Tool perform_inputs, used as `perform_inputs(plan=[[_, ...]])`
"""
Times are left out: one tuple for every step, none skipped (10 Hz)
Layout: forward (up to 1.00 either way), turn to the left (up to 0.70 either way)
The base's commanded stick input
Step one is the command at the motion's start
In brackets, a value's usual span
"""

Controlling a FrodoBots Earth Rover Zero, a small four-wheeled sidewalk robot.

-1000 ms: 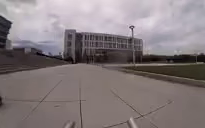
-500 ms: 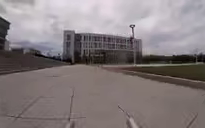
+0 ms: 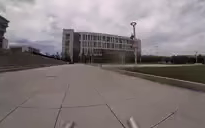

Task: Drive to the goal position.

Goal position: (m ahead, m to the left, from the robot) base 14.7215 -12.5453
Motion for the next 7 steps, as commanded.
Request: perform_inputs(plan=[[1.0,0.0],[1.0,0.0],[1.0,0.0],[1.0,0.0],[1.0,0.0],[1.0,0.0],[1.0,0.0]])
